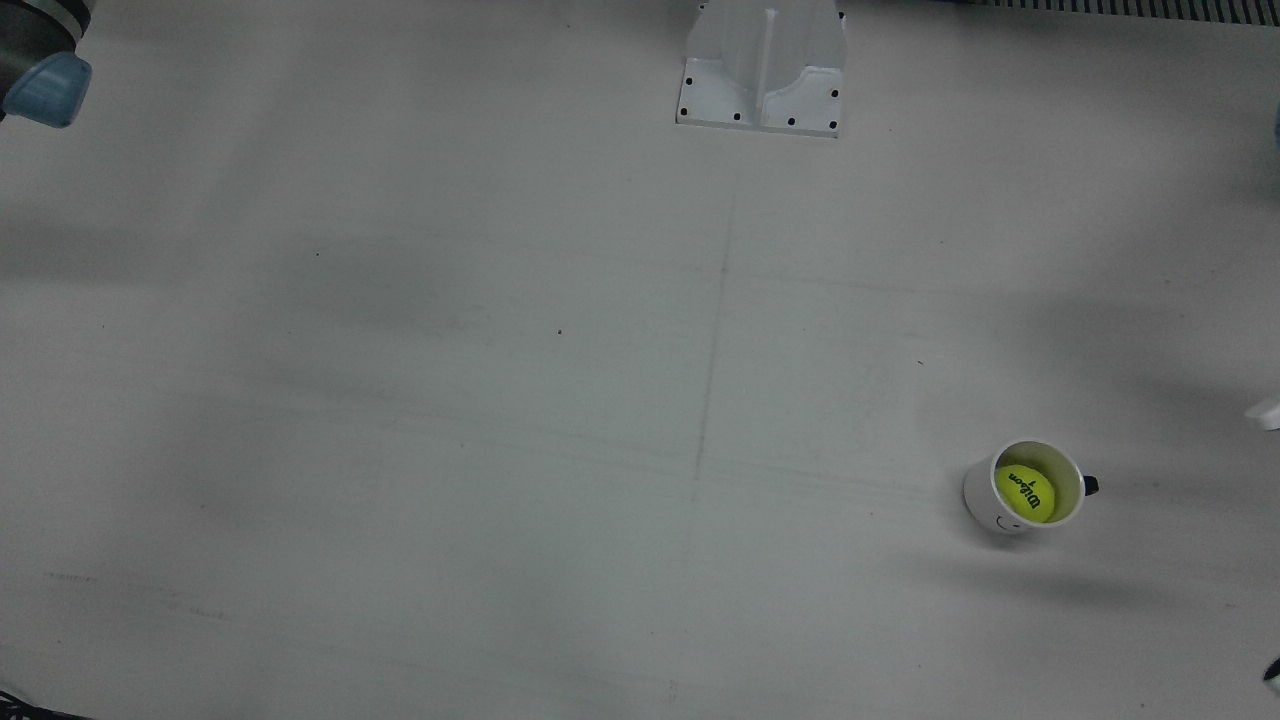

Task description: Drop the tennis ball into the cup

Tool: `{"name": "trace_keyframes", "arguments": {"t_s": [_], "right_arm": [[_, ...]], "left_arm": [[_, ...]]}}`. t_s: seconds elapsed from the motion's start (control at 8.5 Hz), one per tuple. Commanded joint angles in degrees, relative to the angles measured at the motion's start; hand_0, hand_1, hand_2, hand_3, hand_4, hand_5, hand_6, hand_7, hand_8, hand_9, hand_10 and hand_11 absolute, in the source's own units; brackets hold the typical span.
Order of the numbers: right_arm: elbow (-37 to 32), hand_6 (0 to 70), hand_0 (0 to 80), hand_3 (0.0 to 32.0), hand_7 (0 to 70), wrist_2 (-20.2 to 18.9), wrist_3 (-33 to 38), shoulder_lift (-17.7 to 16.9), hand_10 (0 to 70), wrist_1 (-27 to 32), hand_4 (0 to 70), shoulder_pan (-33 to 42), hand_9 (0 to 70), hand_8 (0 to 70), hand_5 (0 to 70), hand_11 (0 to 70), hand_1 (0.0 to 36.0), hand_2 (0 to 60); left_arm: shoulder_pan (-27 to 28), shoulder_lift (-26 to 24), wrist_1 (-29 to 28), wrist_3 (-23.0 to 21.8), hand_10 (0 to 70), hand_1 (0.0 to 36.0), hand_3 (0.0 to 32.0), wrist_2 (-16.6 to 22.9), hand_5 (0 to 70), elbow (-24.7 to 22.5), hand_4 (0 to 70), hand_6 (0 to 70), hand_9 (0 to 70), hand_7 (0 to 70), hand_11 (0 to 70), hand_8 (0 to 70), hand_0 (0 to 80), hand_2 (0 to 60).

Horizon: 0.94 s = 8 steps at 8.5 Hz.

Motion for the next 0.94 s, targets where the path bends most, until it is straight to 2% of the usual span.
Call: {"name": "trace_keyframes", "arguments": {"t_s": [0.0,0.12,0.24,0.47,0.59,0.82], "right_arm": [[0.1,0.0,0.0,0.0,0.0,0.0,0.0,0.0,0.0,0.0,0.0,0.0,0.0,0.0,0.0,0.0,0.0,0.0],[0.1,0.0,0.0,0.0,0.0,0.0,0.0,0.0,0.0,-0.1,0.0,0.0,0.0,0.0,0.0,0.0,0.0,0.0],[0.1,0.0,0.0,0.0,0.0,0.0,0.0,0.0,0.0,0.0,0.0,0.0,0.0,0.0,0.0,0.0,0.0,0.0],[0.1,0.0,0.0,0.0,0.0,0.0,0.0,0.0,0.0,0.0,0.0,0.0,0.0,0.0,0.0,0.0,0.0,0.0],[0.0,0.0,0.0,0.0,0.0,0.0,0.0,0.0,0.0,0.0,0.0,0.0,0.0,0.0,0.0,0.0,0.0,0.0],[0.0,0.0,0.0,0.0,0.0,0.0,0.0,0.0,0.0,0.0,0.0,0.0,0.0,0.0,0.0,0.0,0.0,0.0]], "left_arm": [[-10.8,-8.4,-3.7,0.2,0.0,19.6,0.0,0.6,0.4,15.0,0.0,0.3,1.4,14.3,0.0,0.0,40.1,36.7],[-13.3,-9.5,-6.9,0.1,0.0,20.9,0.0,0.6,0.4,20.7,0.0,0.3,1.6,15.0,0.0,0.0,40.9,39.6],[-14.7,-9.4,-8.1,0.0,0.0,22.9,0.6,0.6,0.7,23.5,0.0,0.3,1.6,15.1,0.0,0.0,44.8,38.2],[-17.2,-8.8,-5.7,-0.3,0.0,26.8,3.2,0.6,1.6,24.5,0.0,0.1,1.1,12.8,0.0,0.0,47.6,37.2],[-18.0,-8.7,-4.5,-0.6,0.0,27.9,3.2,0.6,1.6,24.2,0.0,0.0,1.0,12.3,0.0,0.0,48.4,36.5],[-18.7,-8.8,-4.1,-0.7,0.0,27.8,3.6,0.6,2.5,23.4,0.0,0.4,0.8,11.3,0.0,0.0,48.2,38.8]]}}
